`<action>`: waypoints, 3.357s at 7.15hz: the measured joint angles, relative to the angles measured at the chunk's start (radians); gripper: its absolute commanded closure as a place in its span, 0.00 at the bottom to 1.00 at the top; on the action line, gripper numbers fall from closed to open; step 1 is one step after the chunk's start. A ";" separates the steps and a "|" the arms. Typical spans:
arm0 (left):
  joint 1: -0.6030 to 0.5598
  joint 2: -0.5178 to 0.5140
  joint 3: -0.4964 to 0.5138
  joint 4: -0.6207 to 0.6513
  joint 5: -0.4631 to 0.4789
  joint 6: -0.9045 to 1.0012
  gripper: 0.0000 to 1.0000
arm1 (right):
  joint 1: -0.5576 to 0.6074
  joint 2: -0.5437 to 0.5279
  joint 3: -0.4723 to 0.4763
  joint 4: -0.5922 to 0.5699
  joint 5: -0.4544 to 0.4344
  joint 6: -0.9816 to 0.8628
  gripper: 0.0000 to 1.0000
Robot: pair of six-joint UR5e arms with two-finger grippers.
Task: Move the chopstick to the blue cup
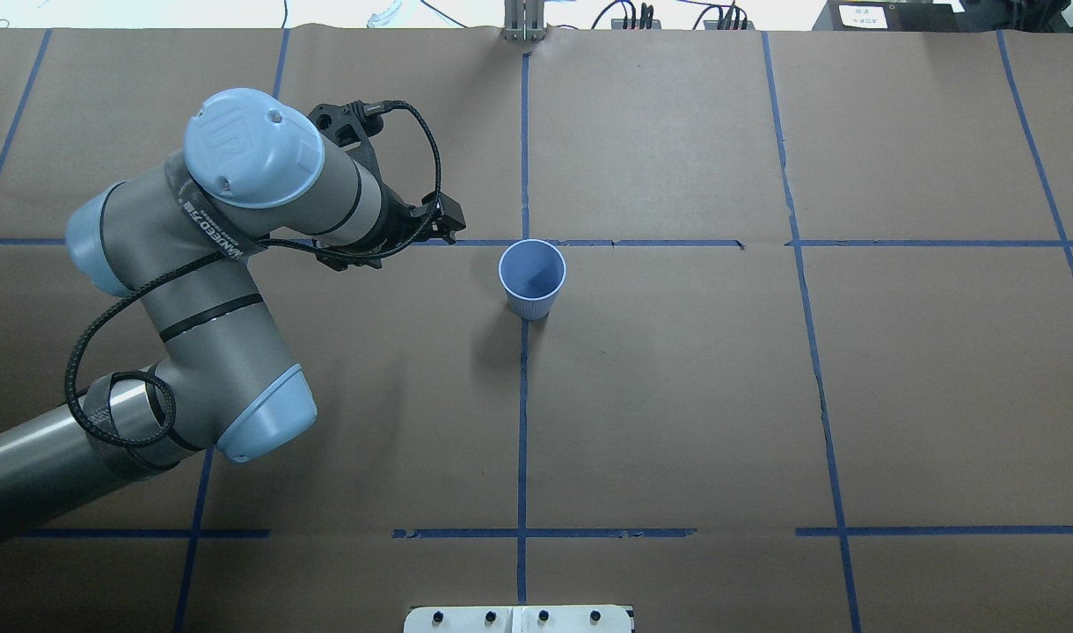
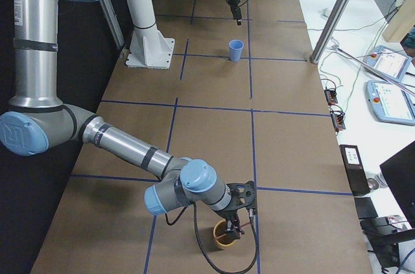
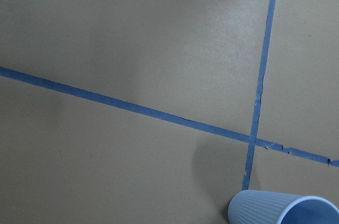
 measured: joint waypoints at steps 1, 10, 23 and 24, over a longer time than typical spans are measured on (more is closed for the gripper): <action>-0.001 0.000 0.000 0.000 0.000 0.000 0.00 | 0.000 0.012 -0.013 0.001 -0.005 0.001 0.23; -0.006 0.000 -0.002 0.000 0.000 -0.001 0.00 | 0.011 0.007 -0.002 0.003 0.001 -0.003 1.00; -0.037 0.028 -0.022 -0.030 -0.003 0.006 0.00 | -0.463 0.306 0.567 -0.081 0.013 0.870 0.99; -0.044 0.037 -0.022 -0.042 -0.003 0.015 0.00 | -0.602 0.361 0.596 -0.097 -0.114 0.937 0.99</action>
